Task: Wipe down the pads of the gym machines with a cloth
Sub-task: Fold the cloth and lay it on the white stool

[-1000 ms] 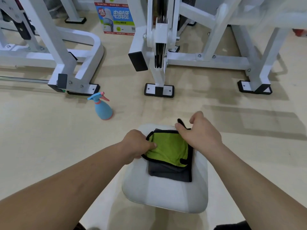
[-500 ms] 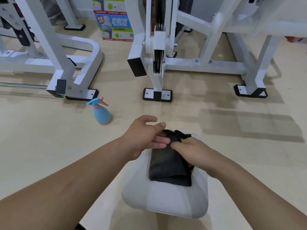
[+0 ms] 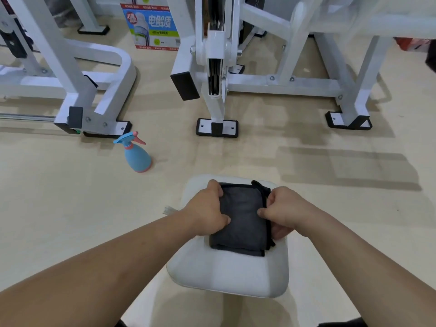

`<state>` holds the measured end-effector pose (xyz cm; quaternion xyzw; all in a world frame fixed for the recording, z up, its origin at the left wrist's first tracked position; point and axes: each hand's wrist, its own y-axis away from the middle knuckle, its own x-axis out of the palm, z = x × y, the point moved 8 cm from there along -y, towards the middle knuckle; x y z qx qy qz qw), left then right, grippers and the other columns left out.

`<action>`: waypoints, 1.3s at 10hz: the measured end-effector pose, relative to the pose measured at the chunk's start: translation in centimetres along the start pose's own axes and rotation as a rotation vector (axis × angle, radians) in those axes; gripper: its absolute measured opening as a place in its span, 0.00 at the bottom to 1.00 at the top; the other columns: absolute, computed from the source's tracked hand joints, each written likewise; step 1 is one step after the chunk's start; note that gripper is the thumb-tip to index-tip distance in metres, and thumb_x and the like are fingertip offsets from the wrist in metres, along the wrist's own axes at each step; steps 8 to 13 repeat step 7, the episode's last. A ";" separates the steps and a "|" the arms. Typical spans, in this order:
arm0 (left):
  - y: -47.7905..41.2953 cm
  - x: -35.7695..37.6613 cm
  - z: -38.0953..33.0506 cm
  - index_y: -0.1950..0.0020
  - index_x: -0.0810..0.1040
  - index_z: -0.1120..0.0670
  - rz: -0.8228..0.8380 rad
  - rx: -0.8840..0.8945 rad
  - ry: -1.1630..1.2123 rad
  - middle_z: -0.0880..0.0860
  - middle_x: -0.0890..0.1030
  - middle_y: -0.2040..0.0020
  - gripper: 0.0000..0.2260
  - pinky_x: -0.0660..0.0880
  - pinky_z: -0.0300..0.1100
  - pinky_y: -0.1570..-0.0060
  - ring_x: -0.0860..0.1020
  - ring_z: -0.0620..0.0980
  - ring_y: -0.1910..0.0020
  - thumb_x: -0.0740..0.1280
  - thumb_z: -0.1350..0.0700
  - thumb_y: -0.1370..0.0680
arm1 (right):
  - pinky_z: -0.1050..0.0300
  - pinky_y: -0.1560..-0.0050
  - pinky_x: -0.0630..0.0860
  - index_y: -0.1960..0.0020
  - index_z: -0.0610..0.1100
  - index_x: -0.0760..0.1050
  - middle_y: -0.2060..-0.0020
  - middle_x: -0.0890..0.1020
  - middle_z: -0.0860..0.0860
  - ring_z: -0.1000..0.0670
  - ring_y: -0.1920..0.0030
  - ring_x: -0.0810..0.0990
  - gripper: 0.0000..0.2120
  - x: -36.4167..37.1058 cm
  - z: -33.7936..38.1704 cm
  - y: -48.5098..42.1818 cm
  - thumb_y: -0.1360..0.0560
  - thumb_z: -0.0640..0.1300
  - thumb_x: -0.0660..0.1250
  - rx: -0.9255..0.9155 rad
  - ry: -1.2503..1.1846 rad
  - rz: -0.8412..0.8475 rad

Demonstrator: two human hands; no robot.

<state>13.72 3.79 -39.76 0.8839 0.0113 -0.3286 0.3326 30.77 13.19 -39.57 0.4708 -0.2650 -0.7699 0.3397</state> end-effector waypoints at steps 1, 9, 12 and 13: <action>0.1 -0.7 0.5 0.36 0.66 0.50 0.042 -0.001 -0.060 0.48 0.73 0.51 0.25 0.73 0.39 0.60 0.74 0.46 0.54 0.77 0.53 0.26 | 0.47 0.66 0.86 0.53 0.34 0.75 0.65 0.84 0.35 0.36 0.66 0.87 0.04 1.1 -0.1 0.5 0.22 0.35 0.69 0.032 -0.013 0.132; 7.2 -11.4 -7.0 0.39 0.78 0.48 -0.625 0.599 -0.074 0.43 0.78 0.50 0.10 0.78 0.41 0.57 0.80 0.44 0.60 0.70 0.51 0.20 | 0.49 0.65 0.83 0.58 0.43 0.80 0.66 0.86 0.46 0.46 0.66 0.86 0.10 -11.1 14.5 17.2 0.20 0.47 0.71 -0.787 -0.714 -0.420; 7.2 -11.4 -7.0 0.39 0.78 0.48 -0.625 0.599 -0.074 0.43 0.78 0.50 0.10 0.78 0.41 0.57 0.80 0.44 0.60 0.70 0.51 0.20 | 0.49 0.65 0.83 0.58 0.43 0.80 0.66 0.86 0.46 0.46 0.66 0.86 0.10 -11.1 14.5 17.2 0.20 0.47 0.71 -0.787 -0.714 -0.420; 7.2 -11.4 -7.0 0.39 0.78 0.48 -0.625 0.599 -0.074 0.43 0.78 0.50 0.10 0.78 0.41 0.57 0.80 0.44 0.60 0.70 0.51 0.20 | 0.49 0.65 0.83 0.58 0.43 0.80 0.66 0.86 0.46 0.46 0.66 0.86 0.10 -11.1 14.5 17.2 0.20 0.47 0.71 -0.787 -0.714 -0.420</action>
